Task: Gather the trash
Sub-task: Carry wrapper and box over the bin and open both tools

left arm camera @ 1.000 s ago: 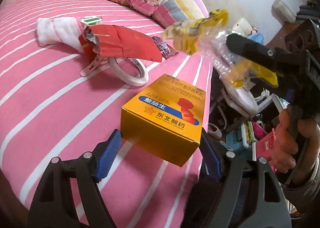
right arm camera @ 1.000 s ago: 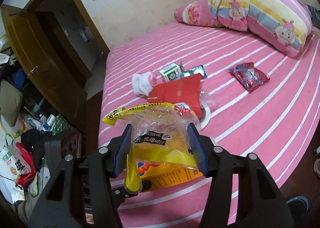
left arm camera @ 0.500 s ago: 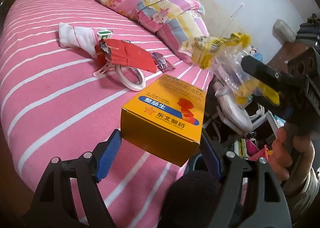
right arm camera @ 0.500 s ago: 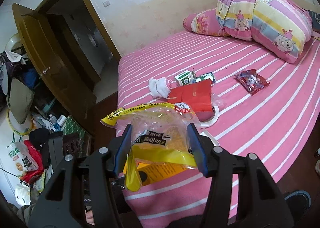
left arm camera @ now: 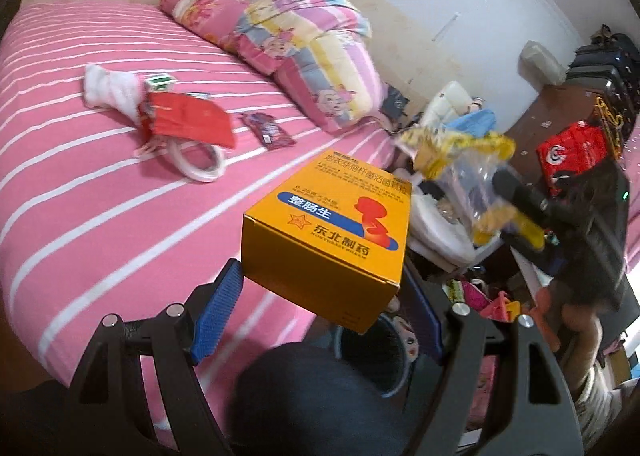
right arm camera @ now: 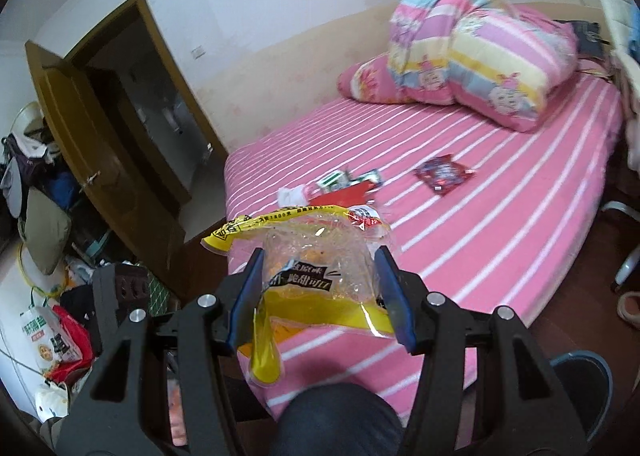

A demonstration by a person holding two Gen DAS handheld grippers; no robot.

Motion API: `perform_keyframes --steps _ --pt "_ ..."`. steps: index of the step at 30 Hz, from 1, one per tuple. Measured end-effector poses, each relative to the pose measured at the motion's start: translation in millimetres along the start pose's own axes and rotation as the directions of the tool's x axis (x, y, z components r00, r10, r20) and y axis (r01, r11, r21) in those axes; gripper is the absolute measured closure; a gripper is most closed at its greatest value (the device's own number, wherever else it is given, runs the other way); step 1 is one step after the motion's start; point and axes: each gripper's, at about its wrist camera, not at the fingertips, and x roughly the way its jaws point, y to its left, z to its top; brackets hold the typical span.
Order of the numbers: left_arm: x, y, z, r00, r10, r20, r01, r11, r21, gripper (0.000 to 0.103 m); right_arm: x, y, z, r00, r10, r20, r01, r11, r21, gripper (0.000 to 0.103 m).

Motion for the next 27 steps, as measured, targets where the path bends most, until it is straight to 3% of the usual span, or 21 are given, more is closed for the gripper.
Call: perform_keyframes --steps 7,16,23,27 --pt "21 -50 -8 0.997 -0.069 -0.042 0.07 0.997 0.032 0.029 -58 -48 -26 0.994 -0.101 0.042 0.098 0.993 0.06 0.047" --pt "82 -101 -32 0.978 -0.112 -0.173 0.124 0.99 0.061 0.028 -110 -130 -77 0.968 -0.251 0.024 0.242 0.953 0.182 0.047" --pt "153 -140 -63 0.937 -0.113 -0.33 0.145 0.987 0.075 0.028 -141 -195 -129 0.941 -0.338 -0.026 0.329 0.893 0.308 0.047" --pt "191 -158 -80 0.909 -0.089 -0.407 0.137 0.987 0.09 0.028 -147 -234 -158 0.924 -0.375 -0.078 0.374 0.839 0.396 0.047"
